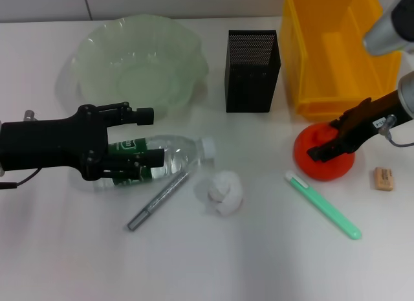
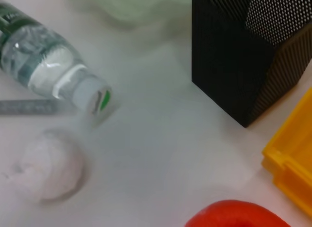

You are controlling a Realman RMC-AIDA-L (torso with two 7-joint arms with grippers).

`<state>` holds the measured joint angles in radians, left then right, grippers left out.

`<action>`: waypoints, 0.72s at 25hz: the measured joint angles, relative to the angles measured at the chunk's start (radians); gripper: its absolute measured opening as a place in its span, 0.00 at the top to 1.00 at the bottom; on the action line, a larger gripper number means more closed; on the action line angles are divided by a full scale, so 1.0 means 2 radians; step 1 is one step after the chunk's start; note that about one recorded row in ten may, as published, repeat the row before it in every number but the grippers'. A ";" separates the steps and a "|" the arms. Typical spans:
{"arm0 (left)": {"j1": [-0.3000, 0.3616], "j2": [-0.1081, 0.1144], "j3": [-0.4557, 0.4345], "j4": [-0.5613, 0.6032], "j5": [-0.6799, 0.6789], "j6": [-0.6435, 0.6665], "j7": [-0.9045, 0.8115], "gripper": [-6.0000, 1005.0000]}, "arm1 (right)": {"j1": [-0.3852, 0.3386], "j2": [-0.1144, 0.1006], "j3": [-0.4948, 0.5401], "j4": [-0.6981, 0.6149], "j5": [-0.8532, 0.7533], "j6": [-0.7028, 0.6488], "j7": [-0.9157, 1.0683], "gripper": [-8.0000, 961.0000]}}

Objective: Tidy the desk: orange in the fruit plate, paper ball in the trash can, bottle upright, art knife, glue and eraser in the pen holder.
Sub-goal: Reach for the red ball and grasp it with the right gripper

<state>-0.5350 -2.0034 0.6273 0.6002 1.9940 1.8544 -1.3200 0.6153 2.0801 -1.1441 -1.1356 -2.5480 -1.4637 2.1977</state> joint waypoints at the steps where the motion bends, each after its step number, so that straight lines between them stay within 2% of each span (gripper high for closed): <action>1: 0.001 0.000 0.000 0.000 0.000 -0.003 0.002 0.14 | 0.000 0.000 -0.005 0.000 -0.002 0.003 0.002 0.34; 12: 0.004 0.000 0.000 -0.001 0.000 -0.018 0.005 0.14 | -0.003 0.000 -0.018 -0.006 -0.005 0.020 0.006 0.36; 16: 0.006 -0.001 -0.005 -0.001 -0.001 -0.019 0.006 0.14 | -0.005 0.000 -0.018 -0.016 -0.002 0.015 0.005 0.60; 18: 0.007 -0.001 -0.007 -0.001 -0.001 -0.020 0.008 0.14 | -0.006 0.000 -0.018 -0.027 -0.002 0.008 0.006 0.65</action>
<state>-0.5208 -2.0049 0.6138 0.5982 1.9926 1.8138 -1.3036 0.6029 2.0801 -1.1800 -1.1890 -2.5520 -1.4481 2.2096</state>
